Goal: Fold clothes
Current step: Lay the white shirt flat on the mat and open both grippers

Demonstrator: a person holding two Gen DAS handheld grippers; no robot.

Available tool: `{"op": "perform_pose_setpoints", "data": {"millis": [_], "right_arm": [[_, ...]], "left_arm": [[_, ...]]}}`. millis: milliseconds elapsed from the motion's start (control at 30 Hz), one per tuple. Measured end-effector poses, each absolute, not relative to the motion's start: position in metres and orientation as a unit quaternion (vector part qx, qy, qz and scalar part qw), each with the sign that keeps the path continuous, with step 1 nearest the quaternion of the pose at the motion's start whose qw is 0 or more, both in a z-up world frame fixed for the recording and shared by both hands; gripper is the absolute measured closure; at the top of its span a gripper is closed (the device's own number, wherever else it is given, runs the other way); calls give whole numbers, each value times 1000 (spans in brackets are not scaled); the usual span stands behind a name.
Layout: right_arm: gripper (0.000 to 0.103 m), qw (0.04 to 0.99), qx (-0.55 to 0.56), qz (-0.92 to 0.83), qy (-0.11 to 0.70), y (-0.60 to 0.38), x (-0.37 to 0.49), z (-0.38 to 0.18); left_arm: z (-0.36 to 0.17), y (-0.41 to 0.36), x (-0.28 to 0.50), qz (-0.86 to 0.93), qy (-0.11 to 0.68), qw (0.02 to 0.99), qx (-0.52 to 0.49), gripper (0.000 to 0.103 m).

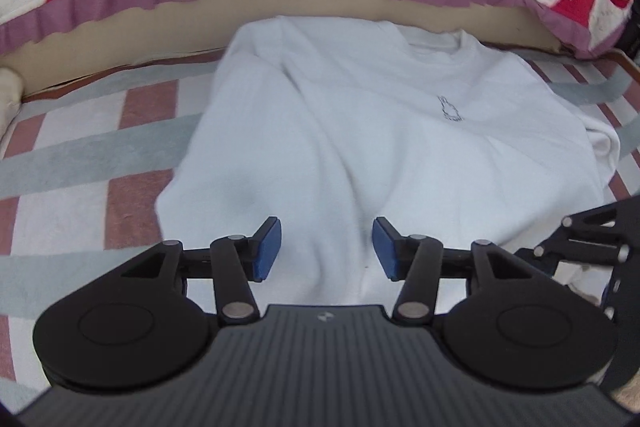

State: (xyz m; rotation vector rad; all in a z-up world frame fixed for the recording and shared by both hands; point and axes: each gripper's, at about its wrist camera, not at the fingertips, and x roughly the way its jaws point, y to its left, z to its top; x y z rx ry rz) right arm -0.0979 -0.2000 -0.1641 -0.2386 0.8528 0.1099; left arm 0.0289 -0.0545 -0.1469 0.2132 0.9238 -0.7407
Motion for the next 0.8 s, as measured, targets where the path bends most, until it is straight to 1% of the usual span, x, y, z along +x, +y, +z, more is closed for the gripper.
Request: {"op": "perform_pose_setpoints", "data": {"millis": [67, 133, 167, 200, 233, 267, 300, 333, 367, 400, 467, 533, 733, 767, 800], "right_arm": [[103, 913, -67, 33, 401, -223, -95, -160], [103, 921, -19, 13, 388, -247, -93, -155], [103, 924, 5, 3, 381, -259, -91, -153], [103, 927, 29, -7, 374, -270, -90, -151], [103, 929, 54, -17, 367, -282, -89, -149], [103, 930, 78, -27, 359, -294, -87, -147], [103, 926, 90, -30, 367, -296, -91, -151], [102, 922, 90, -28, 376, -293, -94, -154], [99, 921, 84, -27, 380, -289, -97, -155], [94, 919, 78, -27, 385, -285, -100, -156], [94, 918, 73, -25, 389, -280, -104, -157], [94, 916, 80, -28, 392, -282, -103, -157], [93, 906, 102, -45, 409, -295, -96, -160], [92, 904, 103, -49, 413, -296, -96, -161], [92, 902, 104, -53, 415, -297, -97, -163]], "left_arm": [[-151, -51, 24, -352, 438, 820, 111, 53], [-156, -48, 18, -356, 441, 814, 125, 49], [-158, -46, 15, -358, 443, 811, 132, 45], [-161, -45, 12, -360, 445, 808, 139, 44], [-165, -44, 10, -353, 448, 807, 152, 44], [-169, -44, 10, -341, 449, 809, 167, 48], [-173, -43, 11, -328, 450, 811, 181, 75], [-173, -40, 15, -314, 447, 816, 189, 94], [-169, -36, 19, -305, 443, 822, 187, 97], [-161, -30, 23, -287, 426, 837, 192, 98], [-143, -19, 31, -244, 384, 867, 206, 98], [-121, -8, 41, -187, 325, 895, 243, 98], [-51, 49, 110, -34, 207, 951, 225, 98], [-42, 59, 122, -10, 188, 956, 223, 98], [-36, 67, 136, 9, 178, 959, 221, 93]]}}
